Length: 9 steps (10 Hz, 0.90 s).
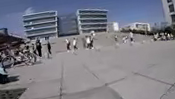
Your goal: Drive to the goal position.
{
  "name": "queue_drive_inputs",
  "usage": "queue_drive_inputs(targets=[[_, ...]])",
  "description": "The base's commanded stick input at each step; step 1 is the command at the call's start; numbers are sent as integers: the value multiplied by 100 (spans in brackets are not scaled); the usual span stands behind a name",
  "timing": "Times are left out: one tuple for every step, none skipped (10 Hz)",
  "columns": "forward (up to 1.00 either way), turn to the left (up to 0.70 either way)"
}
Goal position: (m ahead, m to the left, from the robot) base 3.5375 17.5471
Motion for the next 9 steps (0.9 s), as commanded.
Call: queue_drive_inputs(targets=[[0,53],[0,80],[15,91],[100,40],[100,21],[100,4],[100,0],[100,0],[100,0]])
